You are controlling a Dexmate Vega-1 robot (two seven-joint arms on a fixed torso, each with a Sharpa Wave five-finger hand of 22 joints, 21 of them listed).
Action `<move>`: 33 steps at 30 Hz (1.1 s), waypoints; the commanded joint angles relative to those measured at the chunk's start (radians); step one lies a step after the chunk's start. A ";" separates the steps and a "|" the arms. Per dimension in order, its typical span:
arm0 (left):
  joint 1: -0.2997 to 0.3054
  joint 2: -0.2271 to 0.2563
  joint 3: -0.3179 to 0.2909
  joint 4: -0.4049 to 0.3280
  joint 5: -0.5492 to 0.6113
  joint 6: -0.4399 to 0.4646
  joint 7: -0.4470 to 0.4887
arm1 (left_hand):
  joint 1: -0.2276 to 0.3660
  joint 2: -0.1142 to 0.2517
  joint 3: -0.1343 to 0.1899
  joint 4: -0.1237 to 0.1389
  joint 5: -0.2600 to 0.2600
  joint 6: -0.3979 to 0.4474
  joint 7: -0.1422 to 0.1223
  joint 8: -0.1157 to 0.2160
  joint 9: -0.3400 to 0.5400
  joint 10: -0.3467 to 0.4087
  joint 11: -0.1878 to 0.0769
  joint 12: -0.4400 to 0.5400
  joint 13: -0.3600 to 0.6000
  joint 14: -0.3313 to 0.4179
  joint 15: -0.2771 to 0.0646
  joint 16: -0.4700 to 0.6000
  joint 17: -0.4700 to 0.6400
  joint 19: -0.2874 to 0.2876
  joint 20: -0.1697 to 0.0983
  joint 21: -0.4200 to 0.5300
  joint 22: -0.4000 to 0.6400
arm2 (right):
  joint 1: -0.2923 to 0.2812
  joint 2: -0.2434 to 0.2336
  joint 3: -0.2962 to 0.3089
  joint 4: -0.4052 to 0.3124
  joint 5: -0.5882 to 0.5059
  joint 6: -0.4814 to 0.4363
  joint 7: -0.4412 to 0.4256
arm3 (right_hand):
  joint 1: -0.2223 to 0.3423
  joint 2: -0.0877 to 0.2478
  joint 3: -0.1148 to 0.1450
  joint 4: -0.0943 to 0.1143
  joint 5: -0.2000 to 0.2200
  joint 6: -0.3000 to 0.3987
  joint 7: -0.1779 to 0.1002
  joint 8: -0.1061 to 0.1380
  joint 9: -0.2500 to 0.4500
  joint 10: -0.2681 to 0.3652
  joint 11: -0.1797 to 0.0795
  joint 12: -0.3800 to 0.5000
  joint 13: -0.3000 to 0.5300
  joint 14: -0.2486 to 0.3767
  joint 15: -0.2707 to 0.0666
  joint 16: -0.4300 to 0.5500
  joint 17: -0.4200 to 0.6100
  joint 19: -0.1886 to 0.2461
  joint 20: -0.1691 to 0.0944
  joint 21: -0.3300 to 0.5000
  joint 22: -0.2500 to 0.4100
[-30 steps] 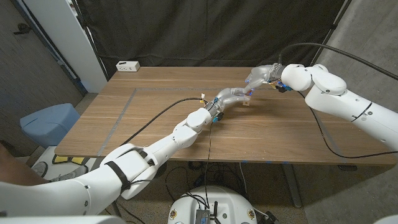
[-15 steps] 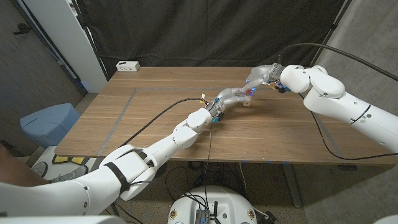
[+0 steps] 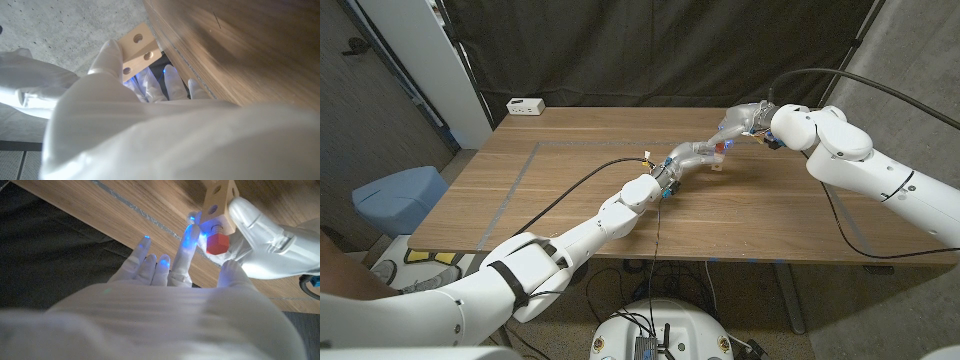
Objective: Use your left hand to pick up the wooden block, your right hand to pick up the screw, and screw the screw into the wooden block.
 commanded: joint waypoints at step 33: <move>-0.021 -0.023 -0.001 0.059 -0.011 -0.024 -0.021 | -0.010 0.050 0.010 0.005 0.007 0.072 0.034 0.006 0.013 0.016 -0.008 0.005 0.092 0.009 -0.101 -0.004 0.004 0.007 -0.001 0.006 0.004 | 0.063 -0.027 -0.001 -0.044 -0.012 0.051 0.174 | 0.110 -0.005 0.040 -0.128 0.019 -0.444 -0.037 -0.242 0.030 -0.274 0.024 -0.023 0.011 -0.178 0.017 -0.055 -0.015 -0.136 0.095 -0.006 0.000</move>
